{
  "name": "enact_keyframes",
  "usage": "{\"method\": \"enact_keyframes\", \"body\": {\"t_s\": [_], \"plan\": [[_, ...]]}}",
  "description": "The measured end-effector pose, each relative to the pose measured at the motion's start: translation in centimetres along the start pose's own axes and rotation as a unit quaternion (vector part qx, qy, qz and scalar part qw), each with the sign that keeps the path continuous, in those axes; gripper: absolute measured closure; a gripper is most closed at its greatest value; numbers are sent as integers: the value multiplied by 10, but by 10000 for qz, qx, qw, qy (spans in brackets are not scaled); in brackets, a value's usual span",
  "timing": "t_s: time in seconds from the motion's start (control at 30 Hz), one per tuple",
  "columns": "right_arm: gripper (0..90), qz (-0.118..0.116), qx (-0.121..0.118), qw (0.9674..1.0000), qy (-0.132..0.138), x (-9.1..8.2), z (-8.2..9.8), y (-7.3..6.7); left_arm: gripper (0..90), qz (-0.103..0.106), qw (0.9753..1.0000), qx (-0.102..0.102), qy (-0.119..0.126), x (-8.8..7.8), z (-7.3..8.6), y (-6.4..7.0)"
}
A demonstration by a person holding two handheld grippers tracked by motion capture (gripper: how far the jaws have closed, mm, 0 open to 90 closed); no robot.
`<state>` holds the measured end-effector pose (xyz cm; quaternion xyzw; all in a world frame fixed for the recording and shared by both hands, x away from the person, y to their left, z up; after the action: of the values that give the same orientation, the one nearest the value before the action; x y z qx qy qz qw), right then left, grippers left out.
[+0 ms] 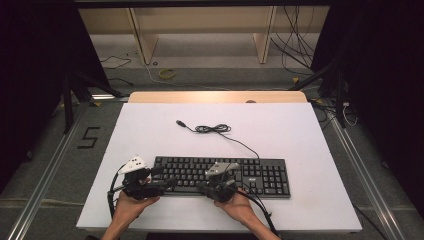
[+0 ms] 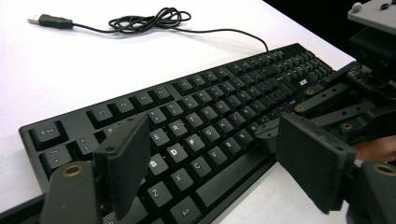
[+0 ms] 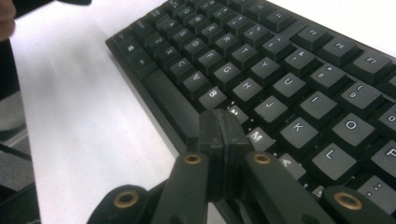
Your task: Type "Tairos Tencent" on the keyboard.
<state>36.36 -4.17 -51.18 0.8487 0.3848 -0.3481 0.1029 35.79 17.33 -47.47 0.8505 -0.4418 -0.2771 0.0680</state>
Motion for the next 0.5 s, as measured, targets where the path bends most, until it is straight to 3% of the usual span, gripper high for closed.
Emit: {"method": "enact_keyframes", "body": {"t_s": [0.17,0.33,0.5], "plan": [[835,-115,145,9996,209,-6,-4,2,261,-40,10000,-35,20,-1,0,-2],[796,-95,224,9991,340,-12,-9,7,261,-77,10000,-45,20,-1,0,-3],[701,-77,318,9985,438,-17,-13,13,262,-117,9999,-89,-15,-2,1,-6]]}}
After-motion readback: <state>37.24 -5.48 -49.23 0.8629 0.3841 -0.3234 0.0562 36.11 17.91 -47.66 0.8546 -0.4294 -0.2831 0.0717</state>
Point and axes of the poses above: each handheld gripper's, and its own axes: x roughly forward along the jaws, z roughly out of its underside, y roughly to its right, the point moved 4 cm from there along x, roughly forward along the jaws, and after that the axes turned 9 degrees about z, right-handed, at the moved point
